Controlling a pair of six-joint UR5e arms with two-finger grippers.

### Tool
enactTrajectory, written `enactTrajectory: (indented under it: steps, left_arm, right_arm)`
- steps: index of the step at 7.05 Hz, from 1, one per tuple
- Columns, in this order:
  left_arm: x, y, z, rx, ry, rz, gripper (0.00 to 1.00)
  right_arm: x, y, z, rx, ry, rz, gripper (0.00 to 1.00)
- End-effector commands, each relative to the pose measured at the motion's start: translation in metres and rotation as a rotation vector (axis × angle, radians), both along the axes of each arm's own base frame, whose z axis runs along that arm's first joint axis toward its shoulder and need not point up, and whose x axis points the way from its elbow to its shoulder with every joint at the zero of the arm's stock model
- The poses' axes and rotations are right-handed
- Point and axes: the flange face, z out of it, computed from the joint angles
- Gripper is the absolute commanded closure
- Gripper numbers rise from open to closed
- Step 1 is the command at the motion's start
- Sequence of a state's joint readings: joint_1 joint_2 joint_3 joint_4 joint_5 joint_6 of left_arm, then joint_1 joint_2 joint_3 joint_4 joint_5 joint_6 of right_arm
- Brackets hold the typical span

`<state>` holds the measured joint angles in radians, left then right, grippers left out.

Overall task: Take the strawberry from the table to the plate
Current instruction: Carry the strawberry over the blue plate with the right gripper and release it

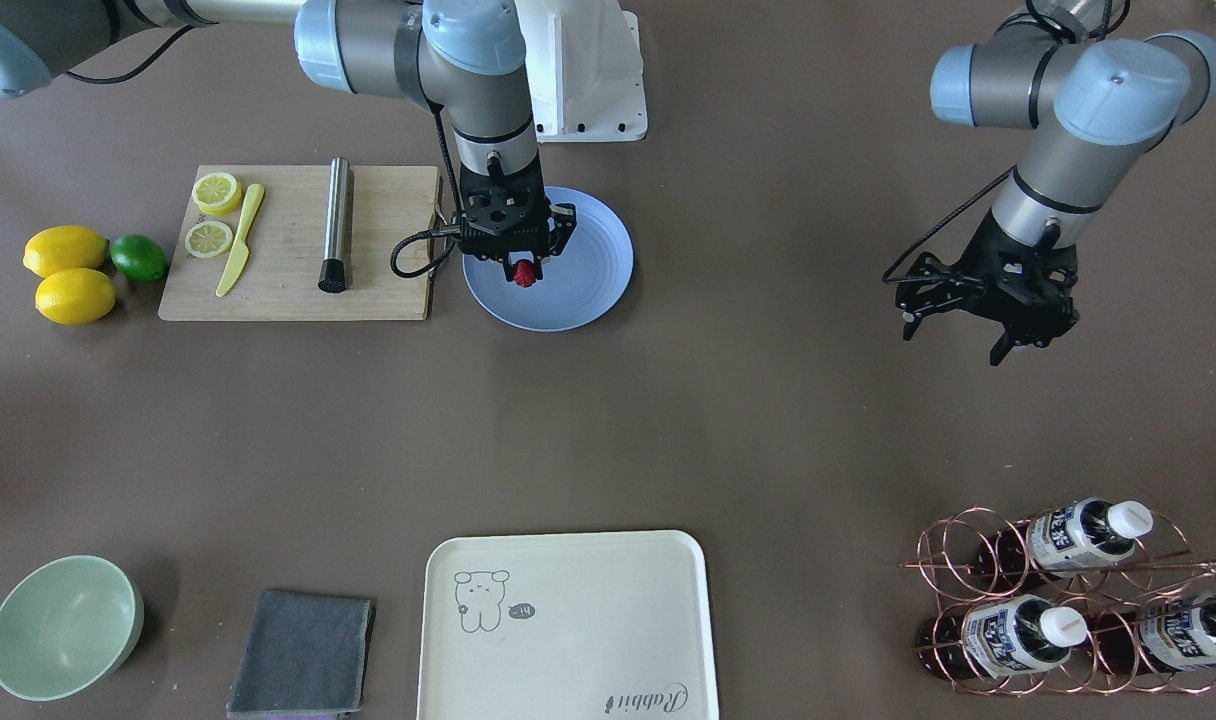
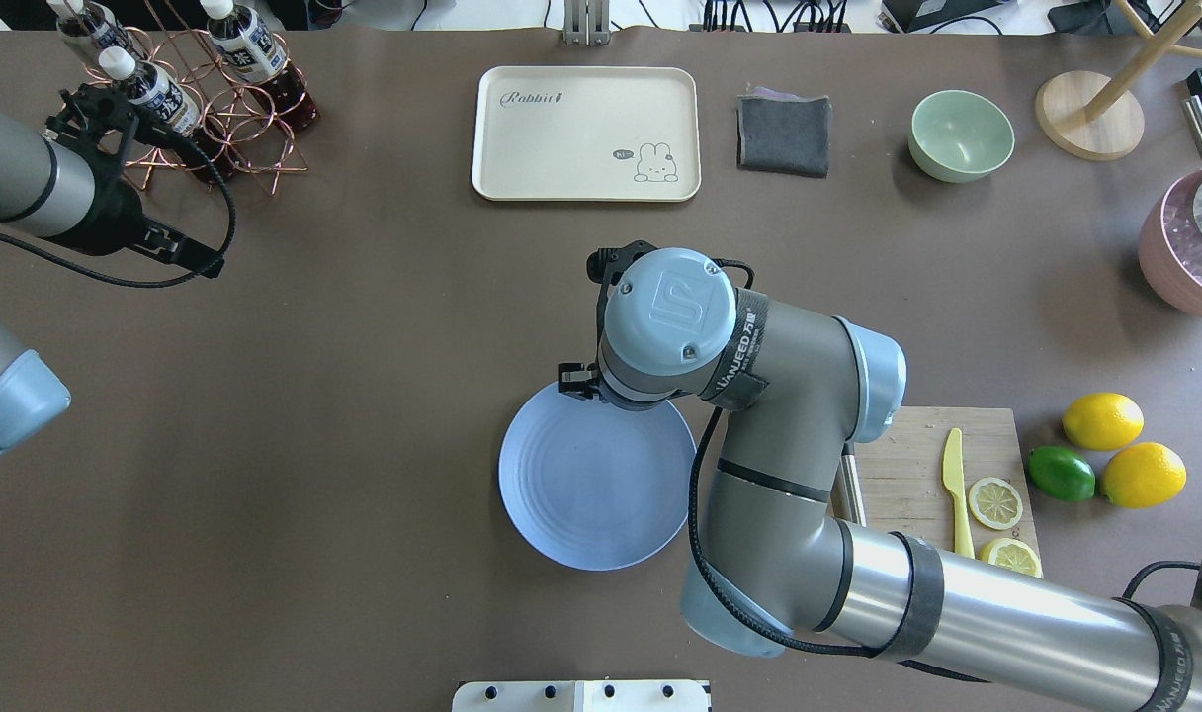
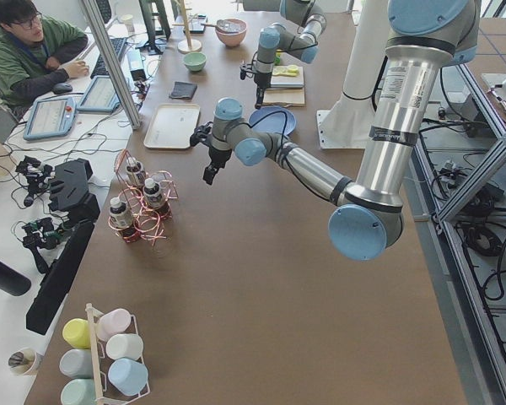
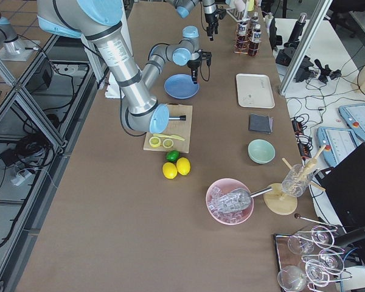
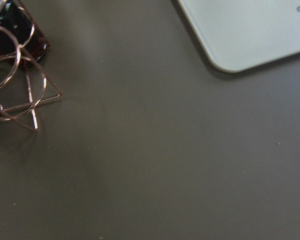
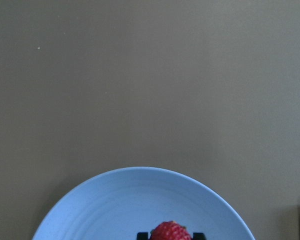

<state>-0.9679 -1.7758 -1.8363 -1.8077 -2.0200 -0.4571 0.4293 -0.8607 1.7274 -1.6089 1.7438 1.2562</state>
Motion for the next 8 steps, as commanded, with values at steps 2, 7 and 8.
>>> enactTrajectory:
  steps: [2,7,8]
  left_arm:
    - [-0.066,-0.005,0.039,-0.012,-0.099,0.056,0.02]
    - [-0.091,-0.01,0.049,0.016,-0.122,0.063,0.02]
    - [-0.091,-0.01,0.049,0.016,-0.122,0.063,0.02]
  right_arm:
    - [-0.034,0.024,0.013,0.035,0.051,-0.011,1.0]
    - [-0.069,0.045,0.034,0.042,0.009,-0.042,1.0]
    - [-0.068,0.046,0.033,0.035,0.007,-0.04,0.01]
